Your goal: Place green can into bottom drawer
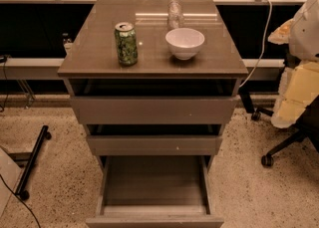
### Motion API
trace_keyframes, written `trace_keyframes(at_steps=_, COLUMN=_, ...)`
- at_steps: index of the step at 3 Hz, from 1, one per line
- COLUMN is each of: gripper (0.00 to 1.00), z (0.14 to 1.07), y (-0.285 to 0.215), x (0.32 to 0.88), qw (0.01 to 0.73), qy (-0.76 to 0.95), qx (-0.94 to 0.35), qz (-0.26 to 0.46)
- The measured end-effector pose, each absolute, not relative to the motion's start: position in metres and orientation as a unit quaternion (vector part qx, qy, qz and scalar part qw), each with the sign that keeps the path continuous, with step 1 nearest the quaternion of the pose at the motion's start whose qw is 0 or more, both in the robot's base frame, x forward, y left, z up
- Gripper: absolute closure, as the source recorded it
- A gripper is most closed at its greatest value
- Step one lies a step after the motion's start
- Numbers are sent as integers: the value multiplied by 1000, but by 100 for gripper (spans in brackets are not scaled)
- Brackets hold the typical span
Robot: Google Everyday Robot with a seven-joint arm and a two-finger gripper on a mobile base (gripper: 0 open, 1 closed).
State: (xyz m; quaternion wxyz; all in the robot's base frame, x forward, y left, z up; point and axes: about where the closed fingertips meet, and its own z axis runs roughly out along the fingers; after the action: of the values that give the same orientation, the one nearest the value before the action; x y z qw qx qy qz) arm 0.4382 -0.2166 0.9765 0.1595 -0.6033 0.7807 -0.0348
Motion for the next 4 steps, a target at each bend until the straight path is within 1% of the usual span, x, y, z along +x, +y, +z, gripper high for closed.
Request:
trace_keyframes(at_steps=1, gripper=0, z=977, y=-215, x=440, qw=165, qy=780, qx=-603, qz=-32)
trace_keyframes(at_steps=2, gripper=0, z=982, y=-203, x=450, qw=199, qy=774, qx=-600, qz=-12)
trace_keyframes(at_steps=4, gripper=0, z=978, y=-154, x=481, qw=256, qy=744, qx=-614, qz=54)
